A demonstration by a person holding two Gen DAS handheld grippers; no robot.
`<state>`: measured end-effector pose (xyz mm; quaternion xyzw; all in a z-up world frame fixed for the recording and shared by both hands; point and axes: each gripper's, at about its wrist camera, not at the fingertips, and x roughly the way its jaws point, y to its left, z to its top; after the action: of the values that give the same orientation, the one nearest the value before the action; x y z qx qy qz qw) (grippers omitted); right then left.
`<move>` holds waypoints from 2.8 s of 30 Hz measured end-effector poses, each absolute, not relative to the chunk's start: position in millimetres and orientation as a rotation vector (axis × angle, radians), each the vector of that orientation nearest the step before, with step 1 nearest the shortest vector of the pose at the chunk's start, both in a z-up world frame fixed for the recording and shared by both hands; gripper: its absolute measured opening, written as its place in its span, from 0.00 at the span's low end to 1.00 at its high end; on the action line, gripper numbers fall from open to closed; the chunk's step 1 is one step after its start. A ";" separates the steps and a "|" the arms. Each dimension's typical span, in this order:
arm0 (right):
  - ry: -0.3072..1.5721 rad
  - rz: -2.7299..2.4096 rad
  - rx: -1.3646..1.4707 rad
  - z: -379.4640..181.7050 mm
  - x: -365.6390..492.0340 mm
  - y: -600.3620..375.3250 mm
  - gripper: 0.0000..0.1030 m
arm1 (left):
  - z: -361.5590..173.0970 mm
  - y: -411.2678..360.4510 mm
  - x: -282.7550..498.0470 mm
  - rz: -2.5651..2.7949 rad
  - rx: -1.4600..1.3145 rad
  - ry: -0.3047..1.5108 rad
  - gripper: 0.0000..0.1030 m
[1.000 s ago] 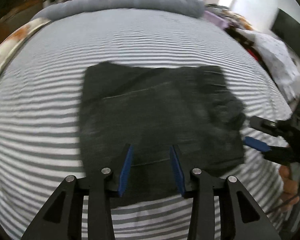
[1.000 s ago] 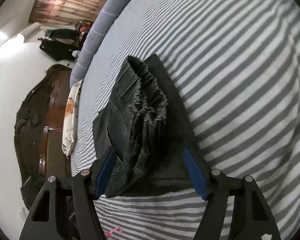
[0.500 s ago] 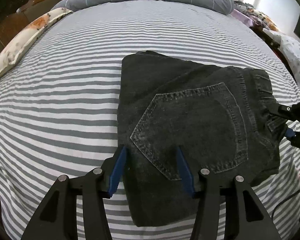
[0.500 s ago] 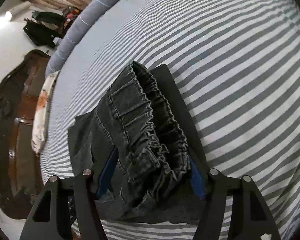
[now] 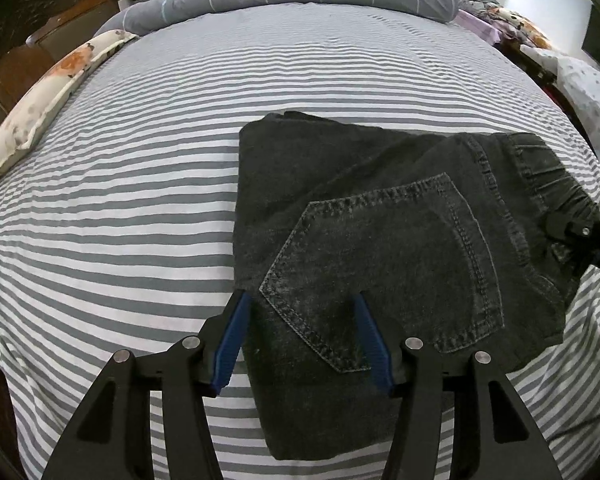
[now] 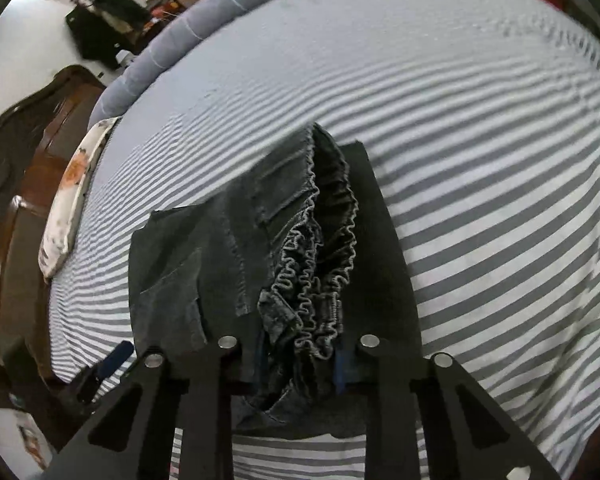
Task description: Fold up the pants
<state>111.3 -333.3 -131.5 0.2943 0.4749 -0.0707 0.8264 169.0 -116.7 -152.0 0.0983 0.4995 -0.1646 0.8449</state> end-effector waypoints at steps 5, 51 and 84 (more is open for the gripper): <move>0.981 -0.175 0.623 -121.9 92.3 -334.9 0.20 | -145.4 -115.4 167.2 -0.350 0.207 1.038 0.54; 1.046 -0.054 0.650 -155.3 127.9 -407.2 0.55 | -182.1 -91.9 268.9 -0.480 0.003 1.112 0.56; 0.995 0.313 0.930 -195.3 125.9 -399.5 0.27 | -180.2 -79.2 246.9 -0.620 -0.172 1.170 0.29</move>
<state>125.9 -399.5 -195.3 0.4283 0.4581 0.1440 0.7655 246.9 -79.2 -180.2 -0.0799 0.5427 -0.2875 0.7852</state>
